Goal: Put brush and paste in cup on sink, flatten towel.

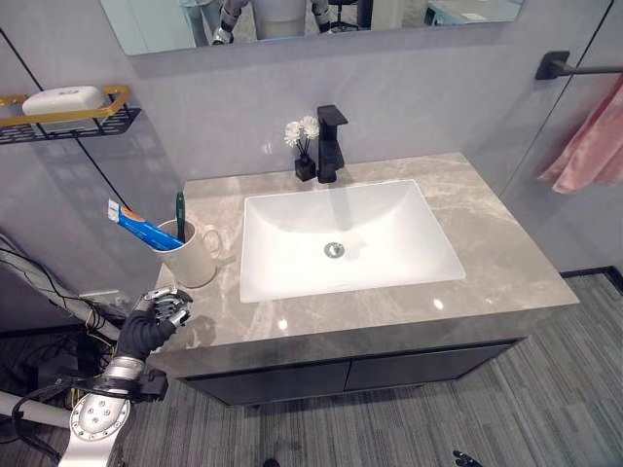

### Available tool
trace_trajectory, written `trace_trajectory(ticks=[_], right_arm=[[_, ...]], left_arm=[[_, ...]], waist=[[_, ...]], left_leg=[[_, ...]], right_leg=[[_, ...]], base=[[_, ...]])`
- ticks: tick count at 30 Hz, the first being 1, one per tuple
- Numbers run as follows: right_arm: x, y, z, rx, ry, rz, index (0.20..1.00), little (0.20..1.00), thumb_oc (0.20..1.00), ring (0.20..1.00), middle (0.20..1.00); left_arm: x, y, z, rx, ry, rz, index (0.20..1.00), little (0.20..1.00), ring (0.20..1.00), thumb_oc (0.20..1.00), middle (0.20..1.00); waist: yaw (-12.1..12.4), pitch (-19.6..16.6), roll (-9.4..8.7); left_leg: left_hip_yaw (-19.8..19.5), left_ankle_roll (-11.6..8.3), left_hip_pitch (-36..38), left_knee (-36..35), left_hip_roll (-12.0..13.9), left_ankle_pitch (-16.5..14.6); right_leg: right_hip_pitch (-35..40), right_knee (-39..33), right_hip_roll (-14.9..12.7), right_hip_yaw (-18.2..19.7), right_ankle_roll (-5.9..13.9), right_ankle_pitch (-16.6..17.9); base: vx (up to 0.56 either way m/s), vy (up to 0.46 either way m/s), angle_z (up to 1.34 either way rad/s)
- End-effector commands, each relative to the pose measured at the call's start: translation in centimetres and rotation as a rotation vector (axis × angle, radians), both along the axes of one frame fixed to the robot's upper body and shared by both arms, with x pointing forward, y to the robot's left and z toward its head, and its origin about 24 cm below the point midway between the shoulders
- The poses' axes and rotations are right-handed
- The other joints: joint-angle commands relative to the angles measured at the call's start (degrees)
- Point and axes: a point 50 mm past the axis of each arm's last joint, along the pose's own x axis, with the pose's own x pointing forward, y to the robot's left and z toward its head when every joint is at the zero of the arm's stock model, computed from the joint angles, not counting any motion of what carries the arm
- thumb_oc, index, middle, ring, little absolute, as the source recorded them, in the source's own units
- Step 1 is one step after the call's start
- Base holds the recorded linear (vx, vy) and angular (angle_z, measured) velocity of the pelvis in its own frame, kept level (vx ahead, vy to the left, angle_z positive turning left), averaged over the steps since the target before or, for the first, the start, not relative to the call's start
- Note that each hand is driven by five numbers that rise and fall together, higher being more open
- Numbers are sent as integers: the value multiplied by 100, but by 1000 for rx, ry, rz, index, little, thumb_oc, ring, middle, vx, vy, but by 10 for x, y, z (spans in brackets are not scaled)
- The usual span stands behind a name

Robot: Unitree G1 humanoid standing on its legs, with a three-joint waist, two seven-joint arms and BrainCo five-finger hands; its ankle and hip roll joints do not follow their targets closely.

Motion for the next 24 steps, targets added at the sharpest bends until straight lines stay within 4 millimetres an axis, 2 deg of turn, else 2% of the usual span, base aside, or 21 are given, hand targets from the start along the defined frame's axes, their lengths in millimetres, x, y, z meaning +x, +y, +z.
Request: trace_trajectory(ticks=[1,3,8,12,15,16,17,18,19,20,21,23,24], right_arm=[[20,13,-1,22,-40,38,1000,1000,1000,1000,1000],[23,15,-1,25,-46,44,1000,1000,1000,1000,1000],[30,21,-1,36,-56,80,1000,1000,1000,1000,1000],[33,23,0,41,-65,115,1000,1000,1000,1000,1000],[32,18,1,27,-63,105,1000,1000,1000,1000,1000],[31,15,2,23,-67,101,1000,1000,1000,1000,1000],[41,15,6,16,-96,151,1000,1000,1000,1000,1000],[41,15,6,16,-96,151,1000,1000,1000,1000,1000],[44,17,7,18,-115,162,1000,1000,1000,1000,1000],[48,20,9,36,-136,172,1000,1000,1000,1000,1000],[46,20,9,46,-133,167,1000,1000,1000,1000,1000],[50,21,10,54,-153,172,1000,1000,1000,1000,1000],[52,21,12,56,-164,183,1000,1000,1000,1000,1000]], left_arm=[[8,2,33,90,-135,-25,200,200,200,200,200],[10,0,31,87,-126,-34,200,200,200,200,200],[10,0,32,102,-124,-40,200,200,200,200,200],[8,-1,33,108,-116,-58,200,200,200,200,200],[9,-6,34,120,-111,-94,200,200,200,200,200],[12,-10,37,126,-116,-123,200,200,200,200,200],[16,-12,40,143,-132,-140,200,200,200,200,200],[16,-12,40,143,-132,-140,200,200,200,200,200],[16,-14,40,156,-140,-141,200,200,200,200,200],[16,-14,39,170,-137,-144,200,200,200,200,200],[14,-13,39,166,-137,-137,200,200,200,200,200],[6,-6,42,184,-138,-113,200,200,200,200,200],[5,-5,42,176,-141,-108,200,200,200,200,200]], waist=[[73,61,-530],[114,74,-563],[173,83,-598],[207,91,-662],[199,142,-683],[145,211,-674],[33,373,-584],[38,364,-585],[-41,435,-507],[-168,410,-448],[-171,395,-450],[-105,437,-458],[-172,499,-457]], left_leg=[[-100,32,-392,47,-9,287],[-195,43,-444,47,-67,261],[-241,131,-419,47,-150,179],[-318,313,-323,47,-353,75],[-417,517,-206,118,-608,-67],[-499,661,-220,334,-769,-205],[-600,800,-325,661,-837,-321],[-595,801,-339,668,-838,-323],[-669,869,-343,873,-857,-480],[-762,881,-319,922,-849,-516],[-744,862,-305,922,-855,-529],[-676,833,-185,971,-852,-697],[-732,804,-136,1077,-841,-800]], right_leg=[[230,284,-475,394,272,385],[261,333,-515,310,300,385],[205,437,-597,424,337,446],[148,732,-780,599,420,604],[45,1243,-1090,827,473,894],[-125,1743,-1265,1041,452,1202],[-476,2404,-1216,1464,365,1379],[-493,2408,-1217,1472,365,1380],[-719,2701,-918,1855,239,1047],[-878,2636,-511,2210,57,486],[-914,2430,-442,2164,-41,263],[-927,1873,-688,1742,-47,339],[-1011,1639,-593,1935,-11,280]], base=[[47,38,31],[37,33,33],[45,44,17],[74,96,4],[70,171,14],[31,325,38],[-2,266,51],[-20,216,47],[71,110,25],[103,119,7],[119,34,23],[88,-55,25],[49,-74,-21]])
